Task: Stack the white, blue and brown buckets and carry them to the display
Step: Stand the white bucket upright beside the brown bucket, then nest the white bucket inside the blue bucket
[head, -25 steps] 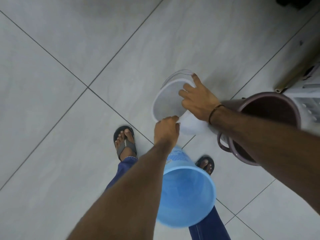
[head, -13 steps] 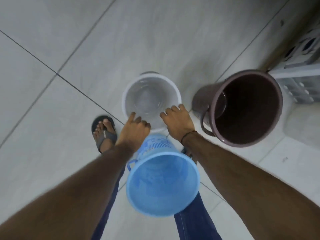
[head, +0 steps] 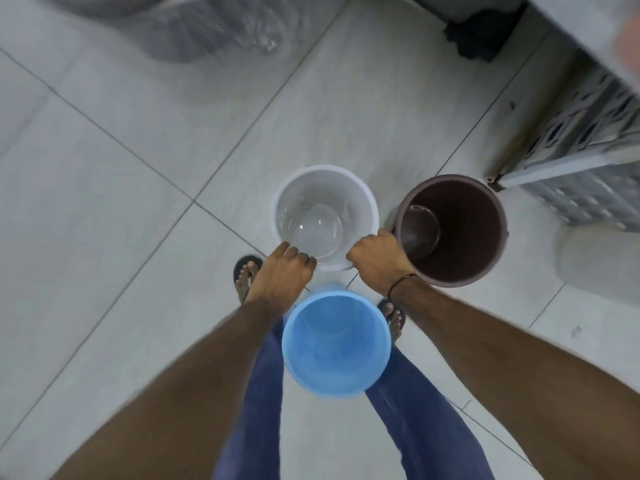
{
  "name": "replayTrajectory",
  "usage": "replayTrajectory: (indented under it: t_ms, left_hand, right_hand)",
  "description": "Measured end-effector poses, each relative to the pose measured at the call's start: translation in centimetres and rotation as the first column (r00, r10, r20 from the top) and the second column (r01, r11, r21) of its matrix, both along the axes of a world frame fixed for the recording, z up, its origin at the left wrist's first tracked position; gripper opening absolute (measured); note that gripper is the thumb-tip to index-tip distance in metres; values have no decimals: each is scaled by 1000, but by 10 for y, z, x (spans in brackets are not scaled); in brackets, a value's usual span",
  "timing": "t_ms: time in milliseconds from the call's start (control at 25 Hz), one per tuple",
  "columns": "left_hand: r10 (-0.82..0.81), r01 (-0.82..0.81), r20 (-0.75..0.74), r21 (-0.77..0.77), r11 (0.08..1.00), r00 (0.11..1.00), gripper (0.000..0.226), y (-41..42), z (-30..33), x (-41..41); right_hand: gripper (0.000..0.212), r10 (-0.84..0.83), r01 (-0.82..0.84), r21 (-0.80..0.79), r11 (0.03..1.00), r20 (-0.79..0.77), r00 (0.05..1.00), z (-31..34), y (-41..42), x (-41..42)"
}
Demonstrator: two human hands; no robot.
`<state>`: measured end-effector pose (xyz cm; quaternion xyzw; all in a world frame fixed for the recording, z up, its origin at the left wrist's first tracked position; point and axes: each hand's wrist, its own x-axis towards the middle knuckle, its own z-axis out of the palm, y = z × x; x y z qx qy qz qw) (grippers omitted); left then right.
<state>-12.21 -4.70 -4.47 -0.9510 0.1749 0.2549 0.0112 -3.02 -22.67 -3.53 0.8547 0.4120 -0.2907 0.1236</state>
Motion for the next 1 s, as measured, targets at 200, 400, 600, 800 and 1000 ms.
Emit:
replayTrajectory:
  t_ms: [200,400,600,800,1000]
  left_hand:
    - [110,-108,18,-76,991,994,21,-46,166,-72]
    - [92,-94,-70,-36,995,993,24,-87,179,-154]
    - [19,-22,-204,-14,1000,979,25,-96,57,-202]
    - [61,-68,-253,-18,998,966,27,-93,-31,-231]
    - [530,-502,28,-287,816,847,49,-62,-82,-209]
  right_hand:
    - [19,-65,65,-1,998,-39,997,163,-45,-65]
    - [24,-91,83,-91,992,-91,992,182,-80,-152]
    - [22,-98,71,-162,984,-167,981,62,-90,-205]
    - [19,-130,97,-154,983,-215,968,-32,-88,-248]
    - [27,-679,673,144,725,-13,734,-68,-81,-253]
